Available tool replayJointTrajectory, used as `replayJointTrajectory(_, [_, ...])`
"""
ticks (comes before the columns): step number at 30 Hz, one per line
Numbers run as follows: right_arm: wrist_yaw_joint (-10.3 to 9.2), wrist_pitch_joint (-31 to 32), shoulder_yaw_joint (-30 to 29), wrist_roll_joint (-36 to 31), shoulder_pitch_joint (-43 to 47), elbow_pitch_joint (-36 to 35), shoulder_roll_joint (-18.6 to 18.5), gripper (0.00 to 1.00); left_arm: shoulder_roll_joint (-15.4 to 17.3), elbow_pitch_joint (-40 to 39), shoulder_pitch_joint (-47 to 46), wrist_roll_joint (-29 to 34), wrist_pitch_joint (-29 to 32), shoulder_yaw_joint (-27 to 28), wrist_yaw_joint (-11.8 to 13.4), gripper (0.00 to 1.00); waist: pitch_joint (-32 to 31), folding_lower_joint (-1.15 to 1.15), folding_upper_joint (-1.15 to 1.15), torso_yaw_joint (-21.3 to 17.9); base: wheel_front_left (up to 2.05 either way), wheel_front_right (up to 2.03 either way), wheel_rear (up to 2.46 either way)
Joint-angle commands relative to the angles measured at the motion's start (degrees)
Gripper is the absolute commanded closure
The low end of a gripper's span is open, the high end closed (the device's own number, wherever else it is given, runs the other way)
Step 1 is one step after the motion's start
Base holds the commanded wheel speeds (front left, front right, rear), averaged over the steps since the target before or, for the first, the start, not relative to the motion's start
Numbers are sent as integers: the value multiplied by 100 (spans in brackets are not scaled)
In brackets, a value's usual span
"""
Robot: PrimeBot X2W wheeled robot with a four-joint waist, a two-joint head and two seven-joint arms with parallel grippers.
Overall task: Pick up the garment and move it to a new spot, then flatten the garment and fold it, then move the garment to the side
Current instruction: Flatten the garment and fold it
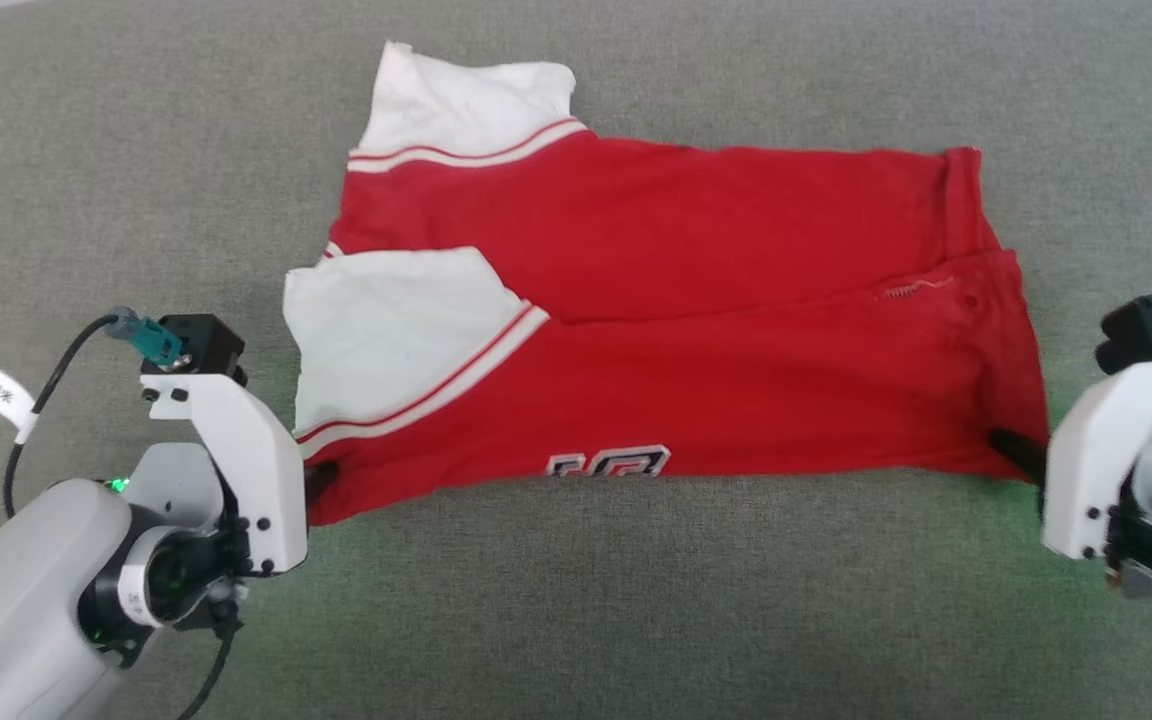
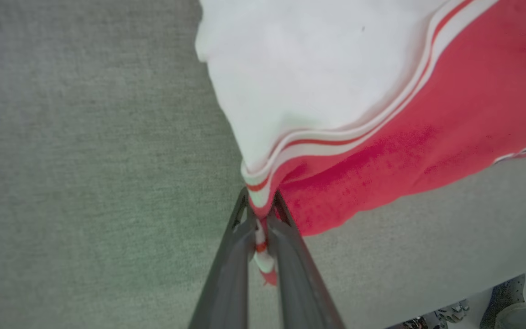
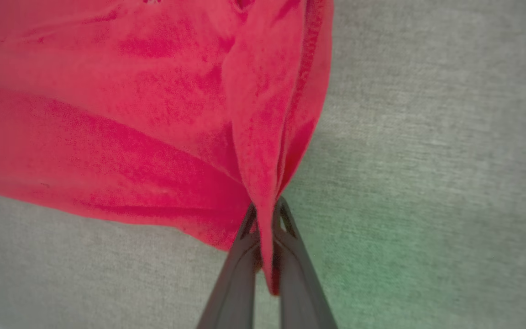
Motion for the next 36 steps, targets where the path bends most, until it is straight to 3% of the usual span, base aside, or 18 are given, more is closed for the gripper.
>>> replayJointTrajectory(1, [-6, 165, -58, 53, 133, -176, -126, 100, 134, -200, 129, -49, 47, 64, 137, 100, -51, 0, 0, 17, 0, 0, 0])
replayJointTrajectory(11, [-5, 1252, -611, 342, 981, -1432, -236, 100, 684, -1463, 905, -210, 154, 101, 977, 100, -247, 0, 0, 115, 0, 0, 0])
replayJointTrajectory(15, [-5, 1380, -893, 366, 1320, -1618, 100, 100, 668, -1707, 1248, -246, 110, 22, 1176, 100, -282, 0, 0, 133, 0, 0, 0])
replayJointTrajectory(19, [-5, 1354, -1024, 170, 1612, -1585, 395, 100, 586, -1654, 1429, -253, 55, -80, 1180, 100, -338, 0, 0, 155, 0, 0, 0])
replayJointTrajectory(21, [-4, 1236, -992, 76, 1679, -1504, 505, 100, 531, -1563, 1442, -215, 26, -118, 1133, 65, -359, 0, 0, 150, 0, 0, 0])
replayJointTrajectory(22, [-4, 1149, -993, -4, 1703, -1429, 548, 82, 515, -1517, 1427, -171, -1, -144, 1106, 18, -371, 0, 0, 146, 0, 0, 0])
replayJointTrajectory(23, [-4, 1061, -986, -54, 1709, -1355, 603, 63, 482, -1473, 1410, -159, -16, -153, 1068, 0, -385, 0, 0, 140, 0, 0, 0])
replayJointTrajectory(24, [-4, 947, -936, -89, 1697, -1312, 633, 51, 456, -1436, 1405, -170, -22, -154, 1050, 0, -401, 0, 0, 129, 0, 0, 0])
replayJointTrajectory(25, [-4, 947, -936, -89, 1697, -1312, 633, 51, 456, -1436, 1405, -170, -22, -154, 1050, 0, -401, 0, 0, 129, 0, 0, 0])
replayJointTrajectory(26, [-3, 834, -920, -148, 1687, -1224, 651, 0, 455, -1402, 1384, -168, -25, -156, 1015, 0, -413, 0, 0, 119, 0, 0, 0])
replayJointTrajectory(31, [-3, 447, -851, -250, 1576, -961, 783, 0, 553, -1441, 1234, -173, -26, -32, 980, 0, -477, 0, 0, 22, 0, 0, 0])
replayJointTrajectory(36, [-3, 102, -858, -361, 1417, -1141, 781, 0, 828, -1637, 953, -56, 61, 138, 1045, 0, -500, 0, 0, -131, 0, 0, 0])
